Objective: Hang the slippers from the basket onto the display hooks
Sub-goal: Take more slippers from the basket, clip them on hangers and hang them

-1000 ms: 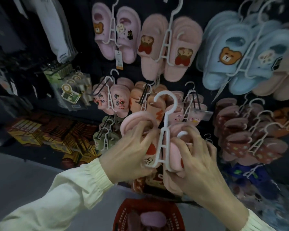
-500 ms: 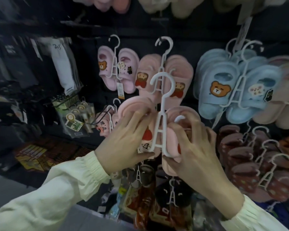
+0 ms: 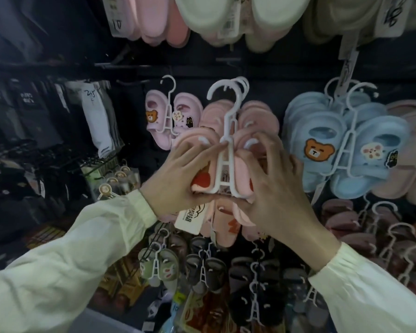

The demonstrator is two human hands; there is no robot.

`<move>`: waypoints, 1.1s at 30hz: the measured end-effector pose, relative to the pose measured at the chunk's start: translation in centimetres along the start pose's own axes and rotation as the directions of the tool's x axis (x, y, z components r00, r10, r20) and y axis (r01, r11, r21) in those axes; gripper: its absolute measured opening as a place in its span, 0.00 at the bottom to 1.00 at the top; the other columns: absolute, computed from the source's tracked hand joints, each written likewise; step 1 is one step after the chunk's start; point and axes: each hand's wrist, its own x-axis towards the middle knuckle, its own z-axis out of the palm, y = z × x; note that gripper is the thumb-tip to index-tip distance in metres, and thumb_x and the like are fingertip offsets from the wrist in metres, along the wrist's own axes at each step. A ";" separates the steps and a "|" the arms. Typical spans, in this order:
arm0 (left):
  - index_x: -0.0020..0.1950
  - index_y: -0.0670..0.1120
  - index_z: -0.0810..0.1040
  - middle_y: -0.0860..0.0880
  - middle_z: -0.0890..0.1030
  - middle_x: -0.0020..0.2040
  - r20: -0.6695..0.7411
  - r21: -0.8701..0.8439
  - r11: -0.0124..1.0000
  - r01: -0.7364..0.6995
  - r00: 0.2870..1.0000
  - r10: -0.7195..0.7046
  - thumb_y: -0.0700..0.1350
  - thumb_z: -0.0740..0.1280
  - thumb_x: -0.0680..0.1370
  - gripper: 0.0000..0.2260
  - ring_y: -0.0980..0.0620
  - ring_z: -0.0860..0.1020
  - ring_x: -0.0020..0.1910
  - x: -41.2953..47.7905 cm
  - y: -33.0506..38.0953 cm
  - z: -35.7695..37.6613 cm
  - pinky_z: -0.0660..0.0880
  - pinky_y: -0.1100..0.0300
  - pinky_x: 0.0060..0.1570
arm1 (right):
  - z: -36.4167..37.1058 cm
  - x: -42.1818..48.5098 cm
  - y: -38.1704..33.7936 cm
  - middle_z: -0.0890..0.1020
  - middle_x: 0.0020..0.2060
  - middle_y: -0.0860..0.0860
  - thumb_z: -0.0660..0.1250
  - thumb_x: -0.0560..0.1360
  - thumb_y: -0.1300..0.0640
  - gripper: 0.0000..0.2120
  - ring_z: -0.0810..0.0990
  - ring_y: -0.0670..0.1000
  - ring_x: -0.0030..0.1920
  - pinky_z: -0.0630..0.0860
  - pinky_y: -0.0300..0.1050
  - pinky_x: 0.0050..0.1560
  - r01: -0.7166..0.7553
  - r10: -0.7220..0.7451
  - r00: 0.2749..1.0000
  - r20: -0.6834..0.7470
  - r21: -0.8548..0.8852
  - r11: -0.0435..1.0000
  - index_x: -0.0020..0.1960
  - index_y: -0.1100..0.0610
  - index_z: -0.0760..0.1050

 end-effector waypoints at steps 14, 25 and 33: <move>0.78 0.49 0.61 0.50 0.72 0.69 0.032 0.130 0.991 0.013 0.999 -0.018 0.62 0.76 0.69 0.44 0.42 0.73 0.58 2.3 -4.4 3.3 0.70 0.44 0.58 | 2.6 3.3 0.7 0.65 0.70 0.59 0.78 0.64 0.45 0.41 0.68 0.63 0.67 0.68 0.62 0.59 -0.068 0.067 0.998 -0.011 -0.118 0.991 0.72 0.52 0.64; 0.78 0.45 0.62 0.42 0.67 0.71 -0.025 0.100 0.993 0.062 0.998 -0.060 0.61 0.75 0.69 0.44 0.39 0.70 0.65 3.6 -6.2 7.0 0.68 0.41 0.64 | 5.6 4.5 2.3 0.64 0.71 0.60 0.77 0.65 0.49 0.41 0.66 0.63 0.67 0.65 0.57 0.53 -0.122 0.124 0.992 0.000 -0.169 0.978 0.73 0.50 0.61; 0.79 0.44 0.60 0.41 0.64 0.72 -0.040 0.133 0.985 0.114 0.993 -0.109 0.65 0.70 0.72 0.43 0.40 0.69 0.66 4.3 -6.8 8.4 0.70 0.44 0.59 | 7.1 5.2 2.6 0.64 0.71 0.60 0.74 0.68 0.48 0.37 0.66 0.64 0.66 0.67 0.60 0.57 -0.160 0.162 0.987 -0.004 -0.184 0.970 0.73 0.51 0.64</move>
